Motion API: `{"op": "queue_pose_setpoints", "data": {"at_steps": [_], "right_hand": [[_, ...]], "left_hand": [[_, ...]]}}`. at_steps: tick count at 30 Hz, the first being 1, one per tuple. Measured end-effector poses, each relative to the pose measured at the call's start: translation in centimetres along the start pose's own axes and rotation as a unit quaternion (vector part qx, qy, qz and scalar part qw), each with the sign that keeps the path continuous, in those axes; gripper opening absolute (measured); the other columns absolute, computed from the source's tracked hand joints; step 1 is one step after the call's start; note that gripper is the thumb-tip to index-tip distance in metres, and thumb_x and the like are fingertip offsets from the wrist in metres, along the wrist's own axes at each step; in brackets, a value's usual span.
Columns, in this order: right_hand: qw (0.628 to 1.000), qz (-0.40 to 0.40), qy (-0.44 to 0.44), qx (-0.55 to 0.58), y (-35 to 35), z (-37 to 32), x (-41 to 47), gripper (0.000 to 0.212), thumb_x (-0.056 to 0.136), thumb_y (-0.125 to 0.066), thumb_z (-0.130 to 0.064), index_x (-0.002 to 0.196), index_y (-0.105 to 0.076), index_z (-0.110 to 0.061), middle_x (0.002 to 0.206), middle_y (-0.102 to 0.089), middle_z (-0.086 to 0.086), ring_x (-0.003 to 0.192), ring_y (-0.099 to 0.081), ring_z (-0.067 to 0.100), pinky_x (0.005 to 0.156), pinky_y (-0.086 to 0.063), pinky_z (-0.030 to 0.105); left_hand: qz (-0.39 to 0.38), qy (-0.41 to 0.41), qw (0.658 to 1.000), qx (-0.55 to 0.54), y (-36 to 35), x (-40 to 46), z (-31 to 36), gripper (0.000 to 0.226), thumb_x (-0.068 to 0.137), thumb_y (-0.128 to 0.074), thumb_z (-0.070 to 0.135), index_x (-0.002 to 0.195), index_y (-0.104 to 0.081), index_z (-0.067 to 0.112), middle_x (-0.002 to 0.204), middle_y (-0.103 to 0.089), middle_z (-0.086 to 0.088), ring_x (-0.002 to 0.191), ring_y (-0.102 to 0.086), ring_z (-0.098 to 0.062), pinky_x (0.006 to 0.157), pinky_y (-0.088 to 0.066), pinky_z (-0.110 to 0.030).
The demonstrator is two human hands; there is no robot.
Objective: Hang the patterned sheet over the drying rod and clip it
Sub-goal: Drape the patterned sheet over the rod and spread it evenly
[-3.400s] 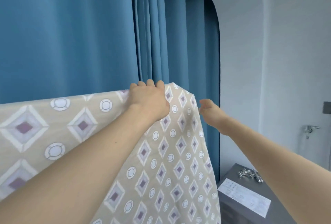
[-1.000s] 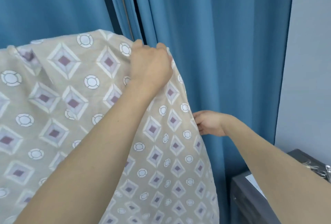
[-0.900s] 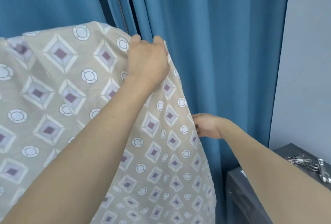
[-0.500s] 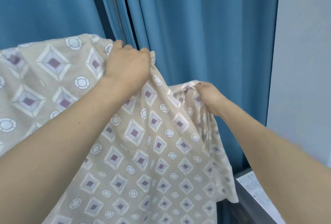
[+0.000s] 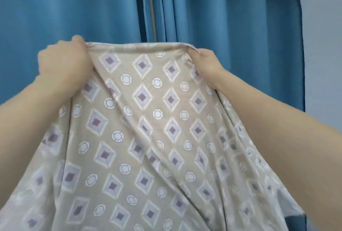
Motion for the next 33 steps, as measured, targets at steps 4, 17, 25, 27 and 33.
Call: {"op": "queue_pose_setpoints", "data": {"at_steps": [4,17,25,27,33], "right_hand": [[0.996,-0.080,0.034,0.006,-6.5,-3.6,0.5,0.042,0.098,-0.047,-0.044,0.065,-0.037,-0.020,0.060,-0.041,-0.004,0.053,-0.040,0.013,0.054,-0.034,0.026],[0.863,-0.448,-0.225,-0.056,-9.0,3.7,-5.4,0.036,0.100,-0.050,-0.034,0.113,-0.066,-0.005,0.110,-0.071,0.009,0.102,-0.067,0.025,0.095,-0.052,0.039],[0.894,-0.389,-0.221,-0.019,-2.5,8.3,-8.5,0.038,0.093,-0.058,-0.039,0.121,-0.064,-0.014,0.122,-0.068,0.006,0.117,-0.061,0.027,0.105,-0.044,0.040],[0.882,-0.397,-0.253,0.005,-1.9,10.0,-10.3,0.033,0.093,-0.062,-0.023,0.124,-0.061,-0.011,0.123,-0.067,0.006,0.118,-0.061,0.027,0.106,-0.044,0.041],[0.830,-0.431,-0.321,-0.151,-1.7,13.3,-13.8,0.027,0.094,-0.059,-0.008,0.121,-0.063,-0.009,0.114,-0.071,0.003,0.105,-0.068,0.019,0.095,-0.053,0.033]], "left_hand": [[-0.064,0.060,0.993,0.073,0.8,0.7,-5.2,0.009,0.082,-0.053,0.009,0.091,-0.050,0.006,0.095,-0.061,-0.026,0.093,-0.059,-0.045,0.075,-0.040,-0.040],[-0.353,-0.197,0.898,-0.173,-3.7,-7.6,9.3,0.031,0.094,-0.040,0.050,0.106,-0.058,0.028,0.108,-0.060,0.007,0.102,-0.054,-0.019,0.088,-0.047,-0.039],[-0.214,-0.268,0.915,-0.213,-3.6,-8.9,12.0,0.022,0.098,-0.042,0.037,0.102,-0.064,0.033,0.102,-0.064,0.015,0.096,-0.056,-0.014,0.078,-0.047,-0.035],[-0.186,-0.236,0.927,-0.223,-3.6,-8.9,12.0,0.023,0.100,-0.041,0.034,0.098,-0.064,0.030,0.099,-0.064,0.014,0.091,-0.055,-0.016,0.073,-0.041,-0.033],[-0.133,-0.170,0.944,-0.251,-3.4,-8.6,12.8,0.016,0.098,-0.037,0.014,0.091,-0.052,0.012,0.091,-0.056,-0.001,0.080,-0.052,-0.029,0.059,-0.032,-0.033]]}}
Point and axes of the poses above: each hand's wrist, its own x-axis towards the middle knuckle, its own y-axis out of the back of the hand, z = x × y, the point moved 5 cm from there along x, towards the middle knuckle
